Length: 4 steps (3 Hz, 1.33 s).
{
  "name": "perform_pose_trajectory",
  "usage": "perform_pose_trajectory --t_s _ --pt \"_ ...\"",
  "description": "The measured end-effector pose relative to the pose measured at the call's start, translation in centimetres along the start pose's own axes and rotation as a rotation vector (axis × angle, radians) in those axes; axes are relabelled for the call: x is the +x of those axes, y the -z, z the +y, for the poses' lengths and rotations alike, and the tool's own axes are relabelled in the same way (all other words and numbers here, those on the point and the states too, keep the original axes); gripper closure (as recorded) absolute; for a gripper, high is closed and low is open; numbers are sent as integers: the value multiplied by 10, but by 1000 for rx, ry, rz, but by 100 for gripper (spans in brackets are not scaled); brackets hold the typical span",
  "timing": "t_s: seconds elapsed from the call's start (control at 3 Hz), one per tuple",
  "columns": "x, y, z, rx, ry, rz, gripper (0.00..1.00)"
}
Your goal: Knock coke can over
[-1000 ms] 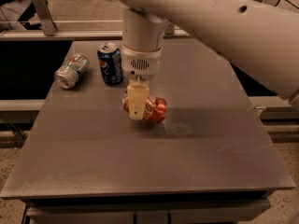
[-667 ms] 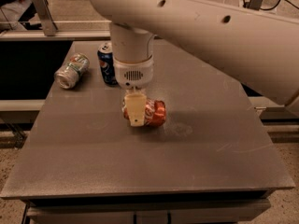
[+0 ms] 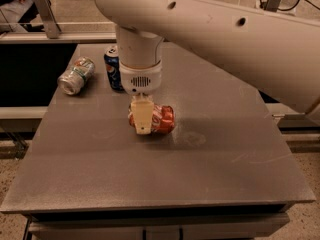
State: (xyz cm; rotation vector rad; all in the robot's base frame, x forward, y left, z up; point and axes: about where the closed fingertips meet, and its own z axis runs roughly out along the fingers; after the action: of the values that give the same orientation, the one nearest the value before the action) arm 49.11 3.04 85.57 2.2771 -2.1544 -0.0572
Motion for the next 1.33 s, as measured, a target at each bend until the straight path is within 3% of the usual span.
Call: perform_pose_trajectory --t_s 0.33,0.67,1.0,1.33 --pt "-3 0 -2 12 0 -10 12" --pt "-5 0 -4 21 1 -19 0" --pt "-5 0 -4 22 1 -19 0" --pt "-1 12 -5 49 9 -58 0"
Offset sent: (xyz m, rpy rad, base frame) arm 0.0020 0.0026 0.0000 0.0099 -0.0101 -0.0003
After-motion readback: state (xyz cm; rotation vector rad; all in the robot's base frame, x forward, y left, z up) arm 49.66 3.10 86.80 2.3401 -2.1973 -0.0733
